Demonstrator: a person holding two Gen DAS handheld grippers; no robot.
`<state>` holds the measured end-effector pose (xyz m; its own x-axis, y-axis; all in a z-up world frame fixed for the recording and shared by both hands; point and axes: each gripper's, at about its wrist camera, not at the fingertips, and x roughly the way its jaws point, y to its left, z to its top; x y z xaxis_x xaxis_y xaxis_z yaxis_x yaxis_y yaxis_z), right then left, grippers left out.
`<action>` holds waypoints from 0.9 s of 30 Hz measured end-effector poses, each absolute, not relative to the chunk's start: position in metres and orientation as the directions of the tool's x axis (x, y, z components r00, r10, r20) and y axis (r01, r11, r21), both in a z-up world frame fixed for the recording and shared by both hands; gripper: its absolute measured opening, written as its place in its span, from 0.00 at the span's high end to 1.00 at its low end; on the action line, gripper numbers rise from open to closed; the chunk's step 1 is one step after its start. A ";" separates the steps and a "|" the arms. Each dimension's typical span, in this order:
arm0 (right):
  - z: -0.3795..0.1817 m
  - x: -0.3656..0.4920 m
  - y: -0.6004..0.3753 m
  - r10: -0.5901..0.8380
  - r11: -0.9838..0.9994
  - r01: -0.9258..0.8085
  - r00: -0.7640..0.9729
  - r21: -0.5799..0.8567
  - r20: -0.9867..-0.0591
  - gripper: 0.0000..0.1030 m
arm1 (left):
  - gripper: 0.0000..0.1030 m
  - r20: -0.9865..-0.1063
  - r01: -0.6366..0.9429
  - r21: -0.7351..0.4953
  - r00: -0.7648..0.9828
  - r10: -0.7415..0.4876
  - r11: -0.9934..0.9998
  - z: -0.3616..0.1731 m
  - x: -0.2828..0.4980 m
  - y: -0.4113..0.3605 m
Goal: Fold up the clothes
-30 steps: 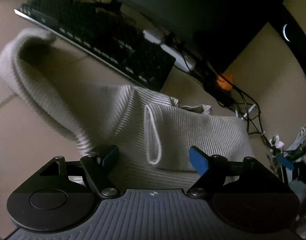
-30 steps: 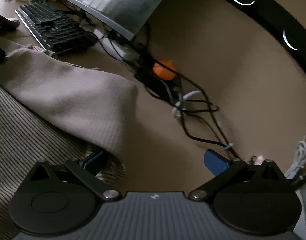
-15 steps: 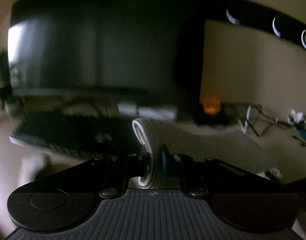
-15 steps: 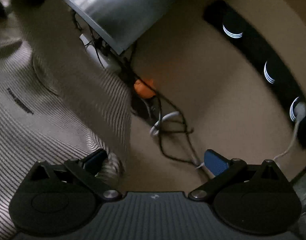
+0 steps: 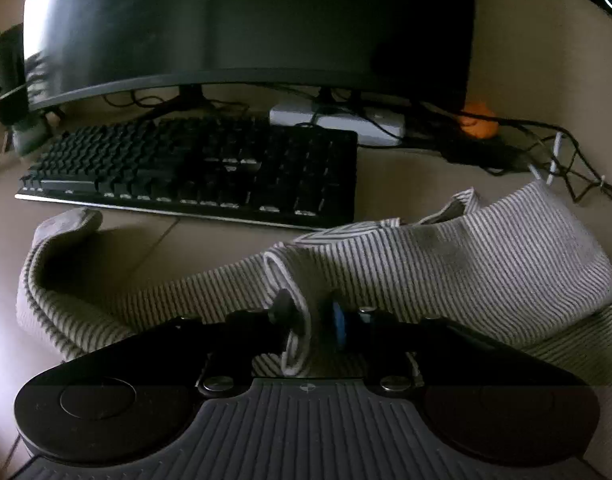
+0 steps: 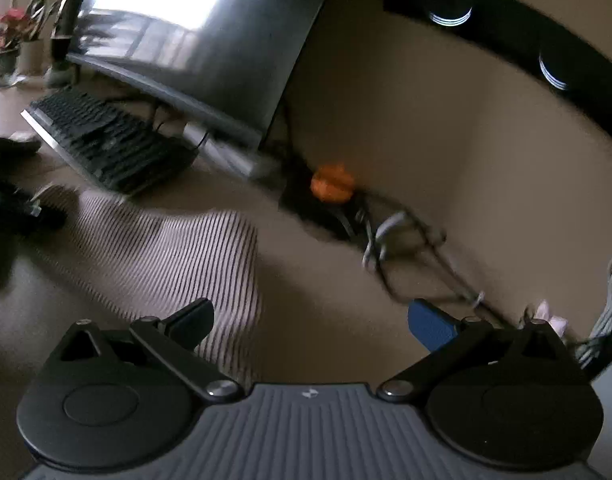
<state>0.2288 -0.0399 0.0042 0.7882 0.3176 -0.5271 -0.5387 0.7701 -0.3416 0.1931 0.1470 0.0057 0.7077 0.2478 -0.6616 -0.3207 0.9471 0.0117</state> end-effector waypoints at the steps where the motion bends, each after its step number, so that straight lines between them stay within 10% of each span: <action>1: -0.001 0.231 -0.031 0.296 0.767 -0.525 0.801 -0.370 -0.521 0.00 | 0.74 -0.663 -0.318 0.018 0.706 0.249 0.948 0.007 0.192 0.146; 6: -0.035 0.242 -0.004 0.197 0.717 -0.506 0.807 -0.480 -0.557 0.00 | 0.83 -0.674 -0.306 0.025 0.698 0.243 0.952 0.010 0.180 0.146; 12: 0.000 0.202 -0.027 0.486 0.612 -0.713 0.681 -0.342 -0.548 0.00 | 0.96 -0.618 -0.357 -0.220 0.771 0.153 0.908 0.061 0.145 0.163; 18: 0.010 0.196 -0.046 0.537 0.575 -0.746 0.654 -0.336 -0.533 0.00 | 0.97 -0.591 -0.352 -0.187 0.786 0.181 0.917 0.092 0.097 0.165; 23: 0.006 0.211 -0.043 0.485 0.628 -0.710 0.677 -0.318 -0.553 0.00 | 0.56 -0.648 -0.366 -0.248 0.751 0.128 0.897 0.054 0.123 0.174; 27: 0.005 0.205 -0.042 0.491 0.616 -0.726 0.658 -0.306 -0.570 0.00 | 0.57 -0.694 -0.403 -0.218 0.705 0.150 0.889 0.023 0.166 0.176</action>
